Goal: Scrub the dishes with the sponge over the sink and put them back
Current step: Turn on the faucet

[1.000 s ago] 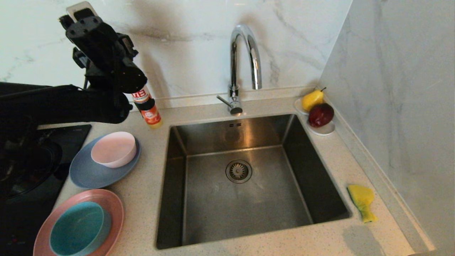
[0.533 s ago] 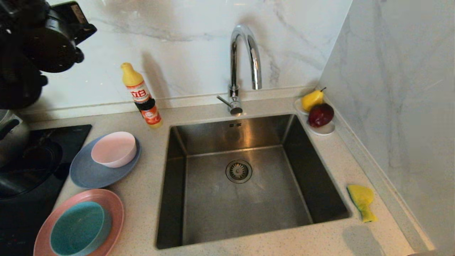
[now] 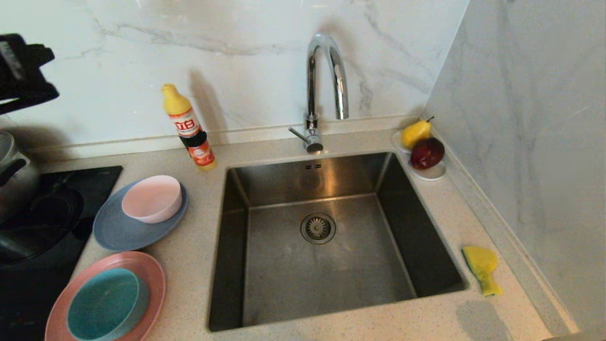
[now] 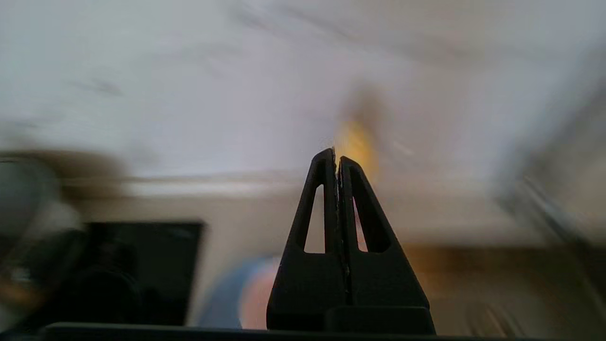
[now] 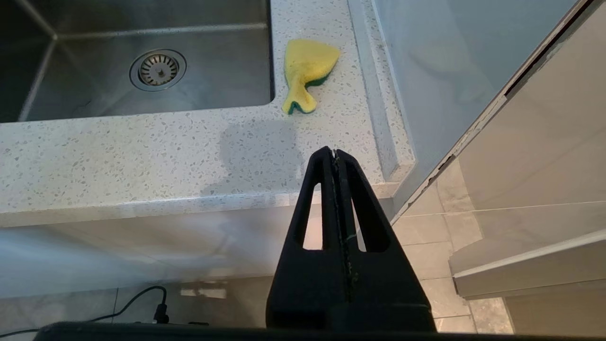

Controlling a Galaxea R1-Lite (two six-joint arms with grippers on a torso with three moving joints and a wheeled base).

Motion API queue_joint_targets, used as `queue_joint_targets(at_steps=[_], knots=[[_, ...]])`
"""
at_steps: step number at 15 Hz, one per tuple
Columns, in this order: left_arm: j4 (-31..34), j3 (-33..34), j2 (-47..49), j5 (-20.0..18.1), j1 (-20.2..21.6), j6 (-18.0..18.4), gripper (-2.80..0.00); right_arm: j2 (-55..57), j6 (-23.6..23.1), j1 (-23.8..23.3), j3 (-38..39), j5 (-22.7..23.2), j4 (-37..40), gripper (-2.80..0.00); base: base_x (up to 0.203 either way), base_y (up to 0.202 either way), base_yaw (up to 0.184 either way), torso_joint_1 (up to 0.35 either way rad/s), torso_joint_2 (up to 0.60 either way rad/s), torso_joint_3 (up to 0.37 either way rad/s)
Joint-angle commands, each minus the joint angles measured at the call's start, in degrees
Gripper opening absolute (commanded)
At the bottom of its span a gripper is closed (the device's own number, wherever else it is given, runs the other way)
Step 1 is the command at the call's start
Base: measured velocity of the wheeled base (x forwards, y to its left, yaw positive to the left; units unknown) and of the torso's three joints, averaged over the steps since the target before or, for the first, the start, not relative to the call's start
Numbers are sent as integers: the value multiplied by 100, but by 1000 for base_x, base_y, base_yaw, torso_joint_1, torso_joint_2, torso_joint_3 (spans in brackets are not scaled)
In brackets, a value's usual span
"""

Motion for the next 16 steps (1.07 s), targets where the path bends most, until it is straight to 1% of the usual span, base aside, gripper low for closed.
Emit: queue_joint_targets(at_steps=[1, 2, 4, 7, 8, 10, 11, 12, 14, 16], knots=[[258, 1138, -1601, -881, 57, -28, -280, -2, 2, 1, 0, -2, 2, -280, 0, 0, 0, 0, 0, 0], [335, 1741, -2116, -1049, 68, -36, -280, -2, 2, 1, 0, -2, 2, -280, 0, 0, 0, 0, 0, 0], [449, 2699, -3142, -1223, 85, -35, -280, -2, 2, 1, 0, -2, 2, -280, 0, 0, 0, 0, 0, 0], [885, 3878, -4756, -1308, 108, -39, -280, 1, 2, 1, 0, -2, 2, -280, 0, 0, 0, 0, 0, 0], [988, 4279, -5125, -1247, 116, -55, -280, -2, 2, 1, 0, -2, 2, -280, 0, 0, 0, 0, 0, 0], [894, 5279, -5310, -964, 137, -257, -280, 5, 2, 1, 0, -2, 2, -280, 0, 0, 0, 0, 0, 0], [719, 5714, -5295, -898, 199, -278, -280, -2, 2, 1, 0, -2, 2, -280, 0, 0, 0, 0, 0, 0], [517, 6085, -5319, -929, 318, -214, -280, 2, 2, 1, 0, -2, 2, -280, 0, 0, 0, 0, 0, 0], [461, 6374, -5774, -1145, 495, -160, -280, -2, 2, 1, 0, -2, 2, -280, 0, 0, 0, 0, 0, 0], [950, 6381, -6597, -1259, 598, -115, -280, -2, 2, 1, 0, -2, 2, -280, 0, 0, 0, 0, 0, 0]])
